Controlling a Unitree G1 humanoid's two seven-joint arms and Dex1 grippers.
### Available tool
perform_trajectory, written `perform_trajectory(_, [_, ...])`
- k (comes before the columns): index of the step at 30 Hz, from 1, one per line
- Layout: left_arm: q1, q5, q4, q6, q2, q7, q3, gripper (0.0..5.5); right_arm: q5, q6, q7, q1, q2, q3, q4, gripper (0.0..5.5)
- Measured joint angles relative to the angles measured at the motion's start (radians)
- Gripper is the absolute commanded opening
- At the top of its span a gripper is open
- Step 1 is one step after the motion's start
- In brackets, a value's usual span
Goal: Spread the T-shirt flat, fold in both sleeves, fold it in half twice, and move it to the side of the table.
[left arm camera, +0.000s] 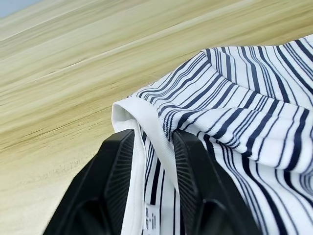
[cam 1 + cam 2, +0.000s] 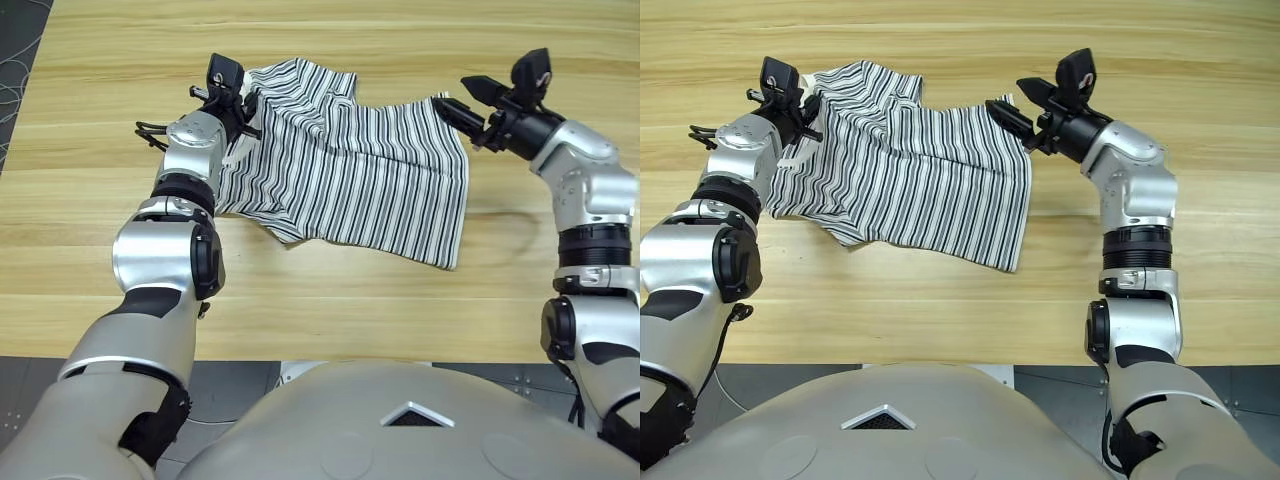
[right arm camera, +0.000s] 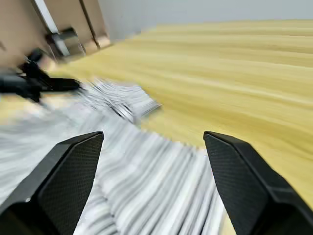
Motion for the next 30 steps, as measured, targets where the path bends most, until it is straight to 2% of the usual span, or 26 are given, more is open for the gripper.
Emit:
perform_trajectory(4, [-0.001, 0.0, -0.001, -0.009, -0.005, -0.001, 0.0, 1.46, -0.148, -0.074, -0.066, -0.072, 0.097, 0.122, 0.255, 3.78])
perform_trajectory(8, [-0.001, 0.001, -0.001, -0.011, -0.012, -0.002, -0.001, 1.46, -0.186, -0.159, -0.162, -0.219, 0.19, 0.107, 0.508, 3.78])
perform_trajectory(12, [0.0, 0.001, -0.001, -0.021, -0.017, -0.005, -0.003, 1.46, -0.184, -0.228, -0.361, -0.311, 0.233, 0.023, 0.703, 3.78])
perform_trajectory(18, [0.0, 0.002, -0.002, -0.03, -0.029, -0.005, -0.006, 1.46, -0.175, -0.234, -0.507, -0.348, 0.215, -0.074, 0.792, 3.78])
perform_trajectory(30, [0.0, 0.002, -0.008, -0.054, -0.033, -0.003, -0.015, 1.46, -0.145, -0.209, -0.697, -0.319, 0.013, -0.239, 0.82, 3.78])
